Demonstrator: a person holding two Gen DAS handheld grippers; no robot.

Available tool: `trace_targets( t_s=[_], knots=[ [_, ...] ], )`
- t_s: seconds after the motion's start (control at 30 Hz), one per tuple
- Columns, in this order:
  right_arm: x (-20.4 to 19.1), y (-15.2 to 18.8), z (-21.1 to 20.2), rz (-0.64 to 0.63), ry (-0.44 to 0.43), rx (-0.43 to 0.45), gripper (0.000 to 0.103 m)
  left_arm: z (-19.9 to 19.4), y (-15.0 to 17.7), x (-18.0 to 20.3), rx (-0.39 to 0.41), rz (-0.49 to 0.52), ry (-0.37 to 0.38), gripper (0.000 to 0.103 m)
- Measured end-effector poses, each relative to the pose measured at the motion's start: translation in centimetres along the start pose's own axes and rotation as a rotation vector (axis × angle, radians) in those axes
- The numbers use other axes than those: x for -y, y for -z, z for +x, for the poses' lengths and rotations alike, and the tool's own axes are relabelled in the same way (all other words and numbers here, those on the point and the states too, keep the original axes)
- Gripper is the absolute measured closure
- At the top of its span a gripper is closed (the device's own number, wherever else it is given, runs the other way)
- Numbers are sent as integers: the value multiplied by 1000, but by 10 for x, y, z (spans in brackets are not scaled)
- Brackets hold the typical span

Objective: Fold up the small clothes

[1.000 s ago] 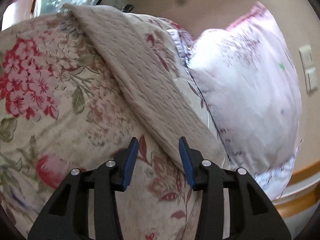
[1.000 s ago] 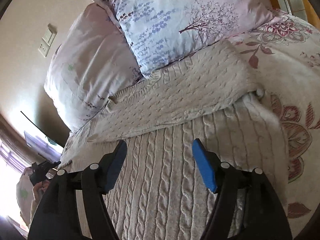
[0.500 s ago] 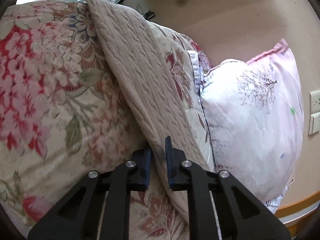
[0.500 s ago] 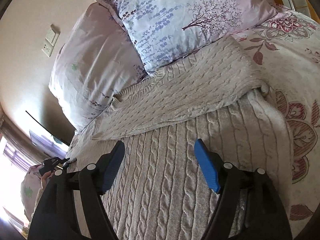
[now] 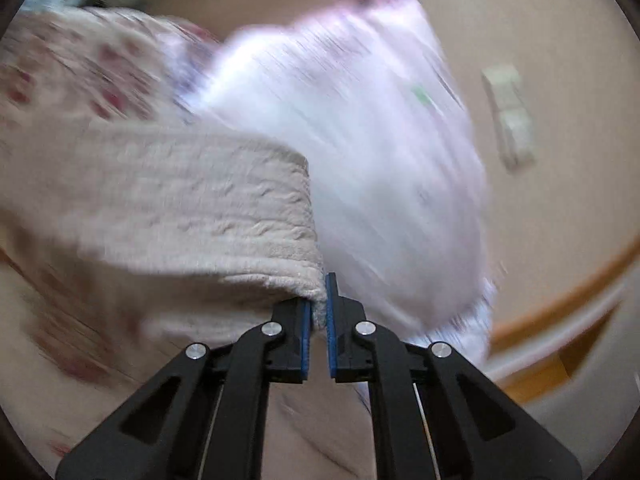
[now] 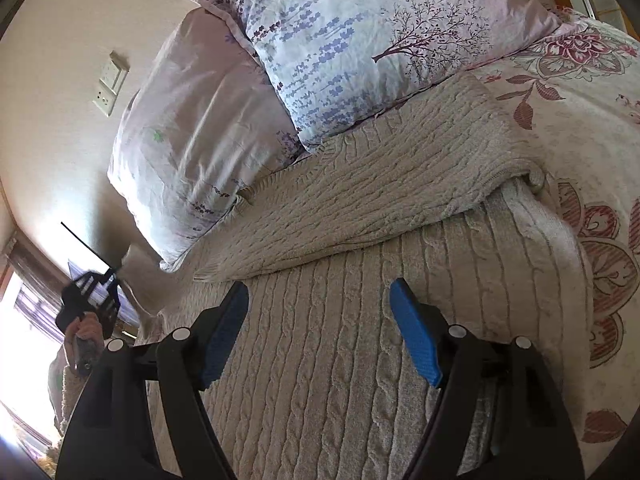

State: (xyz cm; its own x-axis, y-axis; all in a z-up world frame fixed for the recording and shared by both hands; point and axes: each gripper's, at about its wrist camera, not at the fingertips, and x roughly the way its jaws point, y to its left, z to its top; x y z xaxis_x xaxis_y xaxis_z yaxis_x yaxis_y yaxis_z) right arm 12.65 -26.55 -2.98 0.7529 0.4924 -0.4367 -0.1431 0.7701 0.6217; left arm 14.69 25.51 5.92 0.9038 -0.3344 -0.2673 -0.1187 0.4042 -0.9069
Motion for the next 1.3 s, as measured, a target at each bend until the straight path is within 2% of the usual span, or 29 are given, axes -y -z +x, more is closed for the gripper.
trace_targets(
  t_s=[0.1,0.17,0.23,0.3,0.33,0.43,0.5,0.53,0.67,0.73,0.8,0.87,0.9,0.93,1.07,1.17,1.23,1.27,1.3],
  knots=[
    [0,0,0,1,-1,3,29,33,37,20,-104,43,58,96],
    [0,1,0,0,-3,3,29,61,65,23,-183,71,57,92],
    [-1,1,0,1,-3,4,29,79,86,19,-252,80,22,85],
    [-1,1,0,-1,-3,4,29,98,104,7,-324,60,-24,70],
    [-1,1,-1,-1,-3,5,29,102,109,2,-349,49,-42,67],
    [-1,2,-1,0,-7,6,29,103,108,-8,-361,22,-66,56],
    [-1,2,-2,1,-10,7,29,92,98,-12,-319,8,-76,49],
    [-1,2,-2,1,-13,7,28,85,91,-13,-294,1,-81,48],
    [-1,2,-2,1,-21,12,29,67,59,-22,-203,-47,-115,48],
    [-1,2,-2,1,-24,13,28,55,47,-30,-169,-81,-134,55],
    [-2,2,-2,-1,-30,12,28,51,38,-37,-142,-115,-148,70],
    [-2,2,-2,-4,-34,12,28,51,34,-41,-129,-134,-159,94],
    [-2,2,-1,-5,-37,12,28,55,34,-37,-129,-131,-156,94],
    [-2,2,-1,-6,-39,12,29,61,35,-29,-132,-116,-147,94],
    [-2,3,-1,-14,-51,15,29,83,57,23,-193,63,-61,94],
    [-1,3,-2,-11,-54,18,29,110,98,75,-295,277,-4,94],
    [0,3,-3,-7,-55,21,29,126,128,98,-364,408,-4,92],
    [1,3,-3,-5,-55,23,29,137,152,111,-411,505,-14,81],
    [2,3,-3,-3,-56,25,29,144,168,117,-444,570,-23,57]
  ],
)
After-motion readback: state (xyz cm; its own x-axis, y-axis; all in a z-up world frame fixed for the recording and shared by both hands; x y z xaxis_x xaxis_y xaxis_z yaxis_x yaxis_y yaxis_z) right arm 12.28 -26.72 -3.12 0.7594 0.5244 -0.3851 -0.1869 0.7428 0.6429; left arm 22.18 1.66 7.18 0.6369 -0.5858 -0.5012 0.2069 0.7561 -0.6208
